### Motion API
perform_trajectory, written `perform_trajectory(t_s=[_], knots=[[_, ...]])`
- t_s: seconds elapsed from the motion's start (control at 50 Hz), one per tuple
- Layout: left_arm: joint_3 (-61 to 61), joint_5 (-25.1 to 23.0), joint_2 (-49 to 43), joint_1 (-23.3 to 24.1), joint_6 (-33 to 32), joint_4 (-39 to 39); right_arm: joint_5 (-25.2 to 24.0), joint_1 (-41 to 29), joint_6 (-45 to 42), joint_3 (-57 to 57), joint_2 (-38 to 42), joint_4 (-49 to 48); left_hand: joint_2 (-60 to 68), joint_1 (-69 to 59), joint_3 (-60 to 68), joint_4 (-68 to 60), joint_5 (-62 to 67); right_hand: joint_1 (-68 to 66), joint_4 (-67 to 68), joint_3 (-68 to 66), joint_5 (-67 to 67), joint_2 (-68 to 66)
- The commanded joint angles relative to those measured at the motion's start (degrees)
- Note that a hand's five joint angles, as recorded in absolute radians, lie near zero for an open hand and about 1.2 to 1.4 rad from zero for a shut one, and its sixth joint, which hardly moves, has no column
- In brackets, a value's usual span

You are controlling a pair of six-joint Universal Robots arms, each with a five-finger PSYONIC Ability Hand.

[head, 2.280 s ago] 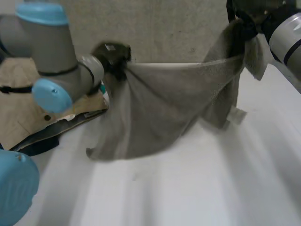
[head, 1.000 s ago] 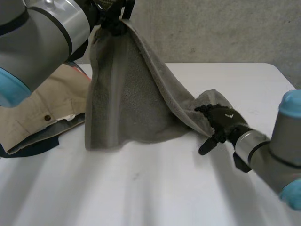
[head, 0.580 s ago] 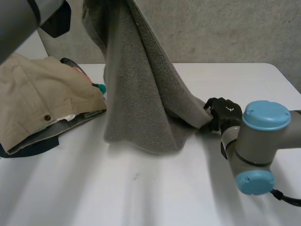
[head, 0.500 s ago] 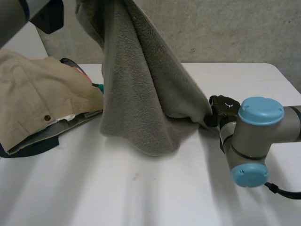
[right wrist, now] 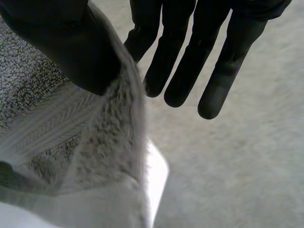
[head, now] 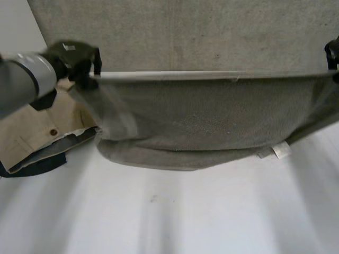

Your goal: Fold the laundry.

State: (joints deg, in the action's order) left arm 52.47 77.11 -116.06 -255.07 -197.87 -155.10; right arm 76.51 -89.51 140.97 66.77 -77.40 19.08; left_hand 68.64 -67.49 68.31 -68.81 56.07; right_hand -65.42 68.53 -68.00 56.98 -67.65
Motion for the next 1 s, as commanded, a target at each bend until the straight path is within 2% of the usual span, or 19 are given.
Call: perform_trajectory(t_s=[0.02,0.1,0.18,0.2,0.3,0.4,0.46,0.58,0.74,0.88,1.0], knots=[[-5.26,-1.08,-11.98,-0.17,-1.20,-0.21,-4.44,0.48,-6.58,-1.90,6.11,4.65,11.36,-12.51,11.69,-11.19,13.93,-14.58,11.47,-12.00,13.02,-12.35],[-14.83,-2.49,-18.58,0.01,-2.70,-1.96,-2.69,-1.89,-7.65,-7.17,12.62,2.63,11.36,-12.51,11.69,-11.19,13.93,-14.58,11.47,-12.00,13.02,-12.35],[-29.15,-4.25,-24.38,0.45,-3.31,-8.37,1.27,-5.23,-5.28,-17.62,19.30,-2.90,11.36,-12.51,11.69,-11.19,13.93,-14.58,11.47,-12.00,13.02,-12.35],[-34.92,-4.16,-26.22,0.45,-3.23,-11.95,3.80,-6.02,-3.79,-22.60,21.66,-6.22,11.36,-12.51,11.69,-11.19,13.93,-14.58,11.47,-12.00,13.02,-12.35],[-50.08,-0.92,-29.57,0.27,-1.04,-24.18,10.76,-7.08,3.24,-35.64,26.25,-20.03,11.36,-12.51,11.69,-11.19,13.93,-14.58,11.47,-12.00,13.02,-12.35],[-55.11,3.31,-28.96,0.36,4.58,-33.59,14.37,-7.35,11.77,-36.54,24.68,-33.56,11.36,-12.51,11.69,-11.19,13.93,-14.58,11.47,-12.00,13.02,-12.35],[-53.79,3.49,-26.59,0.71,8.71,-36.68,14.02,-7.96,14.33,-33.91,22.57,-40.16,11.36,-12.51,11.69,-11.19,13.93,-14.58,11.47,-12.00,13.02,-12.35],[-44.15,2.52,-23.25,0.54,13.29,-38.34,10.51,-8.49,14.33,-26.97,19.84,-41.58,11.36,-12.51,11.69,-11.19,13.93,-14.58,11.47,-12.00,13.02,-12.35],[-26.84,2.08,-20.26,-0.52,11.98,-41.51,9.10,-6.91,14.15,-18.36,20.36,-37.73,11.36,-12.51,11.69,-11.19,13.93,-14.58,11.47,-12.00,13.02,-12.35],[-9.86,-0.20,-18.94,-0.43,10.22,-41.69,6.38,-6.12,13.98,-9.13,22.38,-33.59,11.36,-12.51,11.69,-11.19,13.93,-14.58,11.47,-12.00,13.02,-12.35],[4.29,-3.28,-16.66,1.24,5.31,-40.38,4.35,-5.24,11.26,0.89,23.18,-30.25,11.36,-12.51,11.69,-11.19,13.93,-14.58,11.47,-12.00,13.02,-12.35]])
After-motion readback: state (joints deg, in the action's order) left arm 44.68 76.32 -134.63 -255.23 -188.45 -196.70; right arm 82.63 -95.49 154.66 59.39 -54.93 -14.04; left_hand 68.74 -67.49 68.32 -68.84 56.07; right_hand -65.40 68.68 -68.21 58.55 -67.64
